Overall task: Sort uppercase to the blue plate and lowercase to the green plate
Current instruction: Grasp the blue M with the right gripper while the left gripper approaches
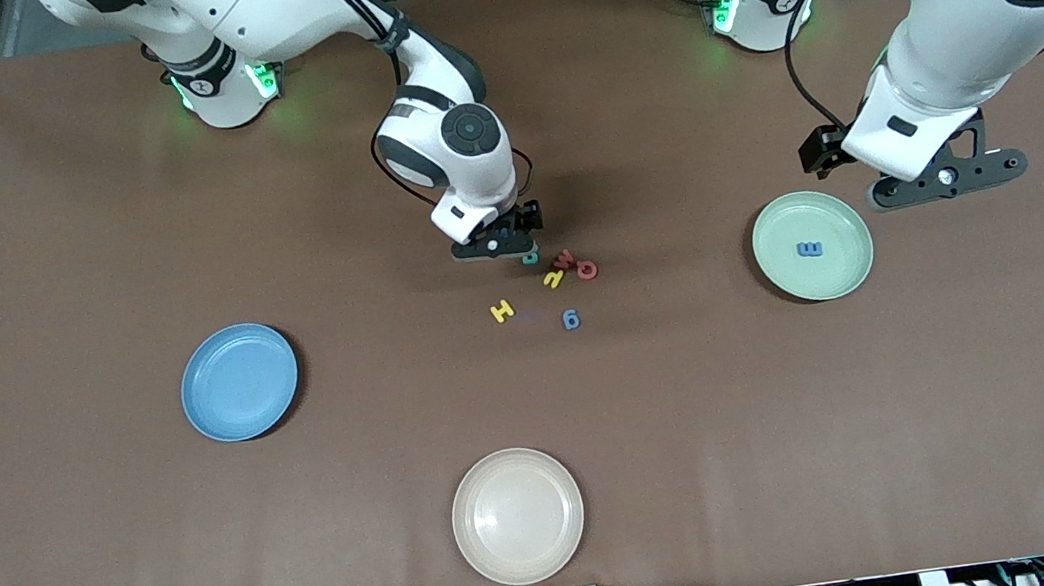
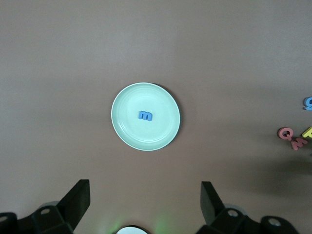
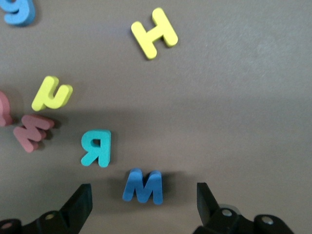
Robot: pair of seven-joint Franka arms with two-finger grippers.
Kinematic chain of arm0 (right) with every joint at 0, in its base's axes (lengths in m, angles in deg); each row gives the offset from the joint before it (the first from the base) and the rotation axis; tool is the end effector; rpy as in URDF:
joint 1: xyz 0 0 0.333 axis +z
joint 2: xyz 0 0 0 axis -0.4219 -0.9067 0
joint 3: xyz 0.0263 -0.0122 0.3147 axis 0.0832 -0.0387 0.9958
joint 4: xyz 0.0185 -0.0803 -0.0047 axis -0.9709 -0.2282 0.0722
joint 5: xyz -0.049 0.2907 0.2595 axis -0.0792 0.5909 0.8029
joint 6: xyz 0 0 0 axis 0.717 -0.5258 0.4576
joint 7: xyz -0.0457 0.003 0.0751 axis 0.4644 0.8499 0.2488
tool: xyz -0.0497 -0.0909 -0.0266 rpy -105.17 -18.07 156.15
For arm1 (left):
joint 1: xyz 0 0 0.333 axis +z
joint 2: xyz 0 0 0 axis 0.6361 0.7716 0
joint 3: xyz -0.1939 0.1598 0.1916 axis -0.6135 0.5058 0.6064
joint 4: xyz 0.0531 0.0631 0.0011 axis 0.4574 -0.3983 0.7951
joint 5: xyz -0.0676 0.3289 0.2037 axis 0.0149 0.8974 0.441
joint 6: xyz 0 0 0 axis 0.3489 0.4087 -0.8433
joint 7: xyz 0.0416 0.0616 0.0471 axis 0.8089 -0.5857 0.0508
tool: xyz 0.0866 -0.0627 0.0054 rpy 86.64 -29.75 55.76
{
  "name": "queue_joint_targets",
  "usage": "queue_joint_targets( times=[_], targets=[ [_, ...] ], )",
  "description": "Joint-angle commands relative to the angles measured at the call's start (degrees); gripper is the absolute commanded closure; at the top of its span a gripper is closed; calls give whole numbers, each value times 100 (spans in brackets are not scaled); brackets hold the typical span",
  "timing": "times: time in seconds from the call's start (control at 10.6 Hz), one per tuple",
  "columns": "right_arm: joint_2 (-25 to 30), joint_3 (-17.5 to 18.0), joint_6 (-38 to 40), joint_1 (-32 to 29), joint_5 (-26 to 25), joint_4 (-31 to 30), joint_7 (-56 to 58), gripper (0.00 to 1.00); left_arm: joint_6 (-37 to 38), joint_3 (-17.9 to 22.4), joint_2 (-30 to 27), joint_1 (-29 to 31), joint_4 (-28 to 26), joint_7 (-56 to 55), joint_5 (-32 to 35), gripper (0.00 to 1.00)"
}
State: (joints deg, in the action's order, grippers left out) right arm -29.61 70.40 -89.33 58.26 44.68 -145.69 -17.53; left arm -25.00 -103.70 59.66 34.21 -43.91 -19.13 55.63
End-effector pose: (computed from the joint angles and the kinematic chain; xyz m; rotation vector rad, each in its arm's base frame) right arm 0.4062 0.4946 0.2048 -3.1324 0.0709 0.0649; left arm 0.5513 -0.1746 0.5642 -2.9747 -0.0438 0.1776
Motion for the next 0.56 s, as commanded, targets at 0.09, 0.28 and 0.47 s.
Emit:
queue_joint_targets(
  times=[0.09,0.28,0.47],
  targets=[
    [-19,157,-71,1,-234,-118,-193,17,-264,-83,-198,2,-352,99,-139,0],
    [-98,166,-245,1,-278,-197,-193,19,-449,-110,-207,2,-414,99,-131,0],
    [-169,166,-290,1,-532,-197,-341,19,-546,-110,-172,2,-423,108,-139,0]
  ],
)
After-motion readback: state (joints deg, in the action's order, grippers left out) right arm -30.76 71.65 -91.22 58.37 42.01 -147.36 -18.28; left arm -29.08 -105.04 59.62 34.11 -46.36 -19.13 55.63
